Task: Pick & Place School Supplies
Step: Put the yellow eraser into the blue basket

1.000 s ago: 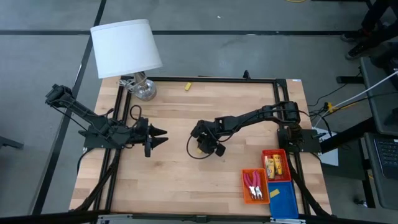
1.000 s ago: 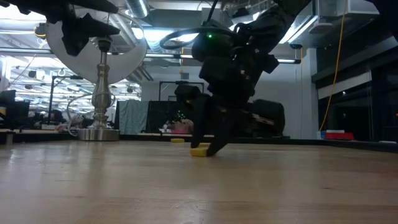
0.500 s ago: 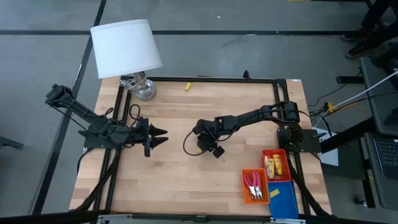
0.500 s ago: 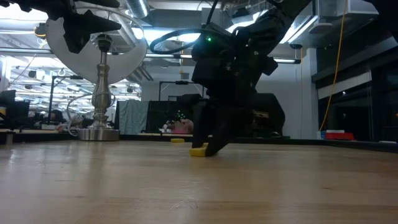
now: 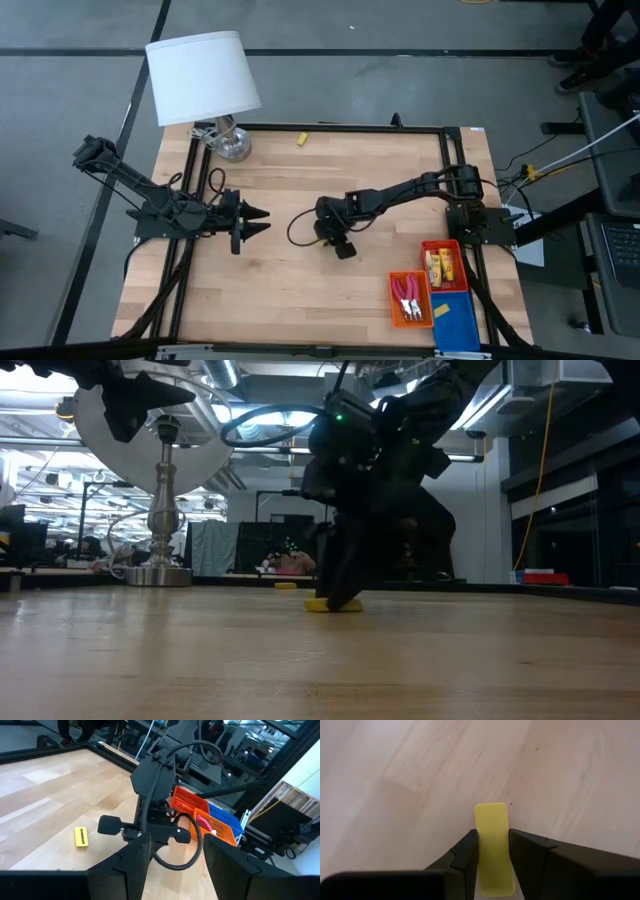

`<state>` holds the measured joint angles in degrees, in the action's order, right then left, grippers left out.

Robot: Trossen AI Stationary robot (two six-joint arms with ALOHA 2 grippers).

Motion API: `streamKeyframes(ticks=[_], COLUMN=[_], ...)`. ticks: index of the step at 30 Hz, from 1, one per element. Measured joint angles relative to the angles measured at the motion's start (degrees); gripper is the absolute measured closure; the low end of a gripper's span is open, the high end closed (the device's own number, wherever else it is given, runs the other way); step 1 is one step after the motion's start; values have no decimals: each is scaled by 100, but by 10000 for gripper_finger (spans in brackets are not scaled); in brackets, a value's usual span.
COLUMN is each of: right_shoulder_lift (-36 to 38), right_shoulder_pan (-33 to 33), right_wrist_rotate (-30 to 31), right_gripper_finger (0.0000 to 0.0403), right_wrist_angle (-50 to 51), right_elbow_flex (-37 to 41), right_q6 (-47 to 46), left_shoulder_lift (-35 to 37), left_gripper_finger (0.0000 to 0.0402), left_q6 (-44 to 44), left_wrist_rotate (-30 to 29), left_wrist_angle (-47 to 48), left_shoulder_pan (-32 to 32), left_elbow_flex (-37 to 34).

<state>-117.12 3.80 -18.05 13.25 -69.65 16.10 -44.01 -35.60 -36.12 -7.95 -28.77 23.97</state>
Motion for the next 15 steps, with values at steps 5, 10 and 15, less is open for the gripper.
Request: streamKeyframes(ticks=[5, 10, 15], right_shoulder_lift=[26, 183, 515], right_shoulder_pan=[185, 603, 1243], right_wrist_rotate=[-62, -174, -256], right_gripper_finger=[303, 303, 302], right_wrist_angle=[44, 366, 866], right_elbow_flex=[0, 25, 20], right_q6=[-1022, -1770, -2843], left_shoulder_lift=[27, 213, 496], left_gripper_finger=[222, 222, 222], left_q6=[171, 401, 489], left_wrist_rotate=[29, -74, -133], left_wrist_angle=[52, 315, 751], left_shoulder_pan=[0, 8, 190], left_elbow_flex=[0, 0, 4])
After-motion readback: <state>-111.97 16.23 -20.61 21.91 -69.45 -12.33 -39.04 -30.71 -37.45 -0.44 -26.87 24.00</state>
